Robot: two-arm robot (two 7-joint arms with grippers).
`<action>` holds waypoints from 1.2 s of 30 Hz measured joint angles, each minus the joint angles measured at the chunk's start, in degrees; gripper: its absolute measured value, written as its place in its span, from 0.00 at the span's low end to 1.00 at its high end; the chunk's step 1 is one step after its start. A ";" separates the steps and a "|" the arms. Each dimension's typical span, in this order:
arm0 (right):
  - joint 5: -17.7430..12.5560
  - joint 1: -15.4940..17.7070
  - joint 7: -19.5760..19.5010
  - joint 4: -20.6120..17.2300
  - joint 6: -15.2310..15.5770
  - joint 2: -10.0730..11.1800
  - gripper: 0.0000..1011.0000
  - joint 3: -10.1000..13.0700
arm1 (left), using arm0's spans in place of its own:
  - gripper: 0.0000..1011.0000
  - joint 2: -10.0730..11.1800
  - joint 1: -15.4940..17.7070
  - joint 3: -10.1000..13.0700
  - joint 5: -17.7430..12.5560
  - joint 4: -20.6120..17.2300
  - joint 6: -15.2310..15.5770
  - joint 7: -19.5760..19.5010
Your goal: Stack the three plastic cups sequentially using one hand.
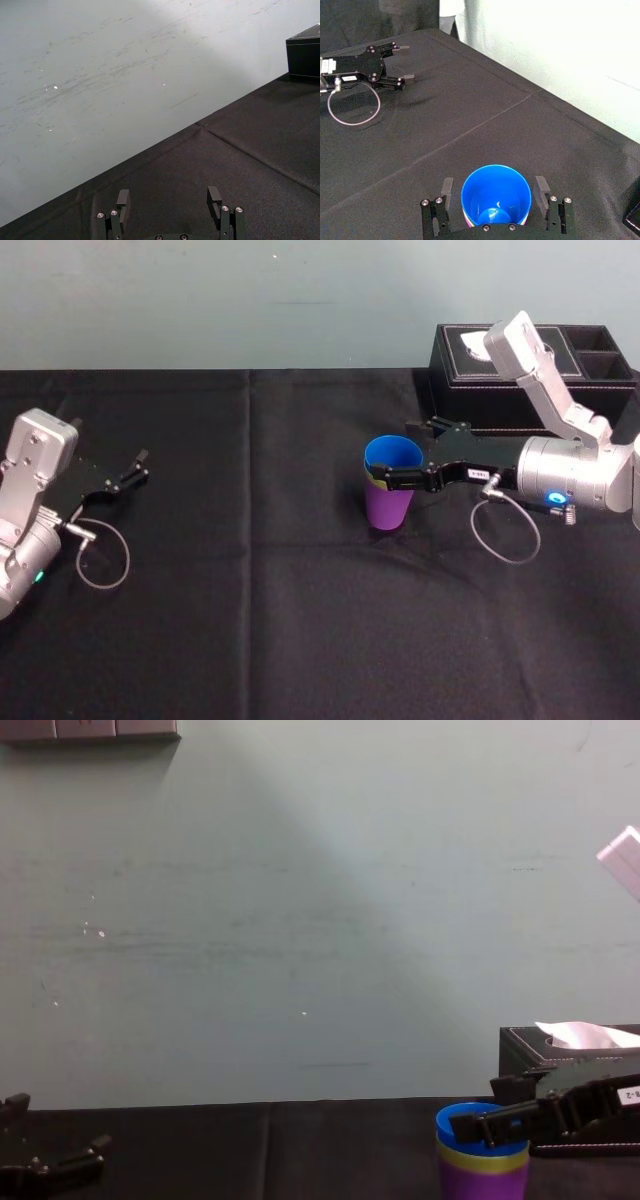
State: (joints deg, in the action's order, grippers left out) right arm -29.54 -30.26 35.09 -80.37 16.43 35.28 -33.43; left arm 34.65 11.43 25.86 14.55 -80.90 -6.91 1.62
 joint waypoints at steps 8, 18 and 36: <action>0.05 0.32 -0.44 -0.44 0.00 0.02 0.99 0.27 | 1.00 0.00 0.00 0.00 0.00 0.00 0.00 0.00; -2.09 6.03 -3.81 -6.33 -2.32 2.46 0.99 5.00 | 1.00 0.00 0.00 0.00 0.00 0.00 0.00 0.00; -0.92 20.34 -15.00 -10.39 -9.47 5.98 0.99 16.34 | 1.00 0.00 0.00 0.00 0.00 0.00 0.00 0.00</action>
State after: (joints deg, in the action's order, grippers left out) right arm -30.46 -9.91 20.09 -90.76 6.96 41.26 -17.09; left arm 34.64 11.43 25.86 14.55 -80.90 -6.91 1.62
